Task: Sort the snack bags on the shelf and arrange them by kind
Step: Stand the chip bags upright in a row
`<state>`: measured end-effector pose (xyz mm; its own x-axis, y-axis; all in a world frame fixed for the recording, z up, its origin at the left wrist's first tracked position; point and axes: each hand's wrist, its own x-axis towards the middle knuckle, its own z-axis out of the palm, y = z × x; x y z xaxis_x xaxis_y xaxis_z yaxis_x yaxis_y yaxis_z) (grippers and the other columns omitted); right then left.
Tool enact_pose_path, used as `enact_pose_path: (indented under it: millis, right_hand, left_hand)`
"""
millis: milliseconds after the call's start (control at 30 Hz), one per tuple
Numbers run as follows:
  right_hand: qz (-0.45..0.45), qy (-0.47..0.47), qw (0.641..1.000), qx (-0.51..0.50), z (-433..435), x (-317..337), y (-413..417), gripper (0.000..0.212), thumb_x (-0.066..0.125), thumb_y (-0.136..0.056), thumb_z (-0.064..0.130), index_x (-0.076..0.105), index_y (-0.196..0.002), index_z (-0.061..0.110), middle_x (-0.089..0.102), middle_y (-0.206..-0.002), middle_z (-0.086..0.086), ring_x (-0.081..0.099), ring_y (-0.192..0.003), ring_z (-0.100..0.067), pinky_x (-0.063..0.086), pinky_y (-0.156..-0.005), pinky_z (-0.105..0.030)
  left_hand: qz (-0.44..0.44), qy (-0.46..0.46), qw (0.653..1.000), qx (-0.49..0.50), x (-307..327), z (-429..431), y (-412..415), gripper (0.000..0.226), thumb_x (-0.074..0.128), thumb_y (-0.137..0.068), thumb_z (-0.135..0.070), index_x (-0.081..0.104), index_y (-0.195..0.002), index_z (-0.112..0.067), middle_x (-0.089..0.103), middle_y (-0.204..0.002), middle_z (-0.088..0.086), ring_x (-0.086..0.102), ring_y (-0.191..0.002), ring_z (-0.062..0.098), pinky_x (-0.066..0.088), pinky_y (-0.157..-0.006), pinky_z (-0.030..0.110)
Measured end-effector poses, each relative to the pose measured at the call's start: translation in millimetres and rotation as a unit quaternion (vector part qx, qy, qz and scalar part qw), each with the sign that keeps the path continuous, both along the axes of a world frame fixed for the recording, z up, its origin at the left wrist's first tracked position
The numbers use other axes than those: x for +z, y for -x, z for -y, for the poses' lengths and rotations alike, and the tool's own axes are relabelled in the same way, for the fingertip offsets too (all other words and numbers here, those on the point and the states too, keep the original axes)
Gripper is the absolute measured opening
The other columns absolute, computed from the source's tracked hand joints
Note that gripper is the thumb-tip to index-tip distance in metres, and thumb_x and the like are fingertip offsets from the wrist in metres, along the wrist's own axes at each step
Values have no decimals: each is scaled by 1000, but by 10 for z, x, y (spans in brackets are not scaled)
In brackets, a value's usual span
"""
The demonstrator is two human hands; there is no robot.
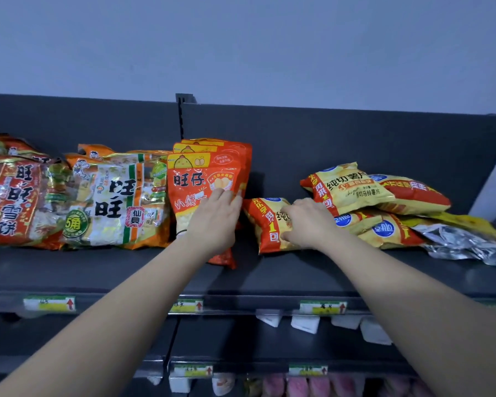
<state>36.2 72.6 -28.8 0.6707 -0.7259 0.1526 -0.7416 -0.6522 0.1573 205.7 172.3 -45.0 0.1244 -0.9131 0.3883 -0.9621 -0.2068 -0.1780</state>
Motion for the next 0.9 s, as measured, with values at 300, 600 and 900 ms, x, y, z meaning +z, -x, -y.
enact_pose_path:
  millis: [300,600,900]
  right_hand:
    - [86,39,993,-68,514,178,415,61,61,-85,55,51,-135,22,46,-137,-9,36,-132,-27,31,-106,-42]
    - [146,-26,978,-144,1312,241,787,81,40,-88,72,28,-149,20,27,-154,-21,30,-141,-37,34,-107,-50]
    - [277,-119,949,-94,1611,241,914,79,68,-79,59,38,-139,16,56,-131,-7,55,-119,-30,48,-86,-40]
  left_hand:
    - [-37,-67,997,18,-125,516,304,51,54,-88,-24,41,-135,-12,42,-140,10,34,-132,29,37,-106,39]
    - [-314,-110,929,162,-330,1143,673,77,39,-92,-64,24,-149,-14,32,-148,17,42,-131,38,39,-101,47]
    - [-656,96,706,250,-465,1296,672,89,73,-79,-48,29,-143,-6,51,-136,13,53,-119,32,47,-98,43]
